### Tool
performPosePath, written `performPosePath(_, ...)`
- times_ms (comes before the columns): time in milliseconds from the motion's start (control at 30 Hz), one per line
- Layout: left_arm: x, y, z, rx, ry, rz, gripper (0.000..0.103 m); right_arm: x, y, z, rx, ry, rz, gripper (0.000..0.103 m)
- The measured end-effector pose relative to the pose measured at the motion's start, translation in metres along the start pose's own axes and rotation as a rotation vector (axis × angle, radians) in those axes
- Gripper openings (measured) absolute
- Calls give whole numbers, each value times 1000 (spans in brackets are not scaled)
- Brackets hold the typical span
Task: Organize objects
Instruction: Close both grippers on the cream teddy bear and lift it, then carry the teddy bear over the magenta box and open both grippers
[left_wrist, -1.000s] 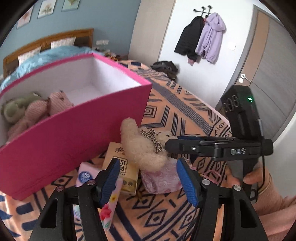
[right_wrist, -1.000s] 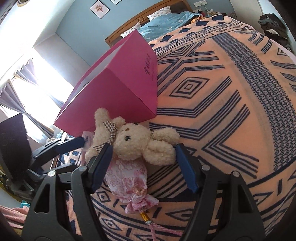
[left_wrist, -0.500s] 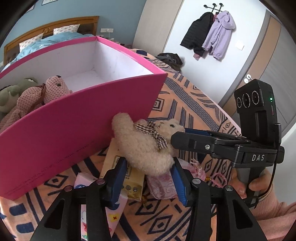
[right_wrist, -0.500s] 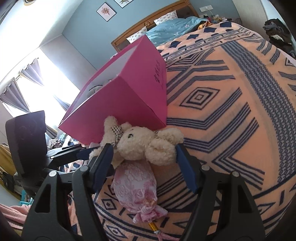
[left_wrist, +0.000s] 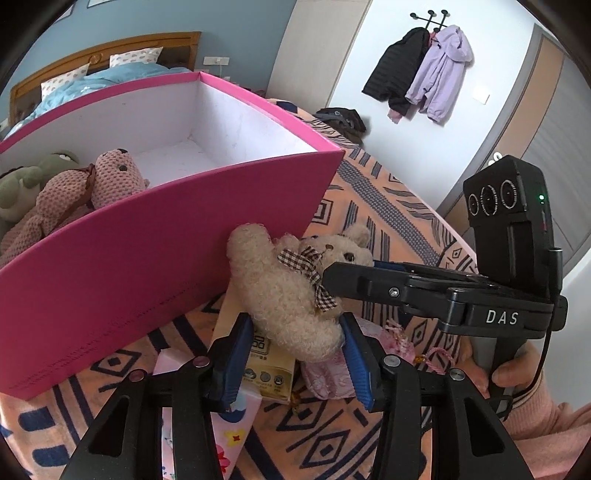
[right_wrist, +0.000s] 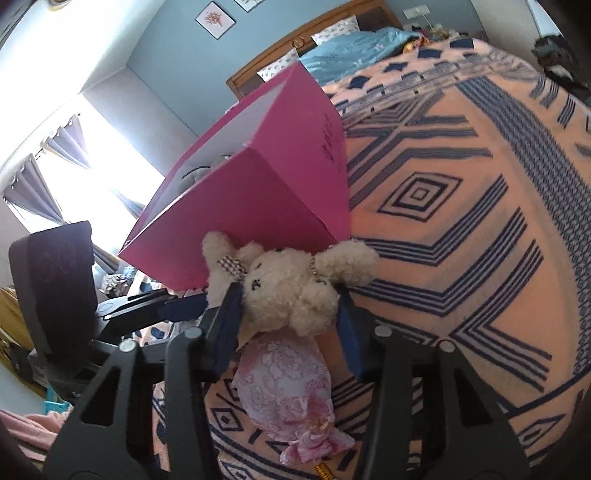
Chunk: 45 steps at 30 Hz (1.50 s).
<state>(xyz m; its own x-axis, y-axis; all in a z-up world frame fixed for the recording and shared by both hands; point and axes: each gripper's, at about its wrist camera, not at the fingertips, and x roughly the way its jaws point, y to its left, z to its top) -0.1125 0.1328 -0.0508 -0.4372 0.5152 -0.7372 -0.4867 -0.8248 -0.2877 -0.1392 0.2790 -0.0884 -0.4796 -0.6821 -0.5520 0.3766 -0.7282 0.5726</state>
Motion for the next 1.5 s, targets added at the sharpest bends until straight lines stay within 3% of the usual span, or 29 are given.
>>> performPosePath(600, -55, -23, 4, 57, -138, -46, 48, -41, 53, 5, -186, -109, -52, 48)
performPosePath(1033, -80, -14, 23, 54, -221, -17, 48, -47, 82, 29, -274, -144, -38, 48)
performPosePath(1500, -84, 3, 45, 45, -247, 39, 48, -33, 92, 62, -315, -141, -29, 48)
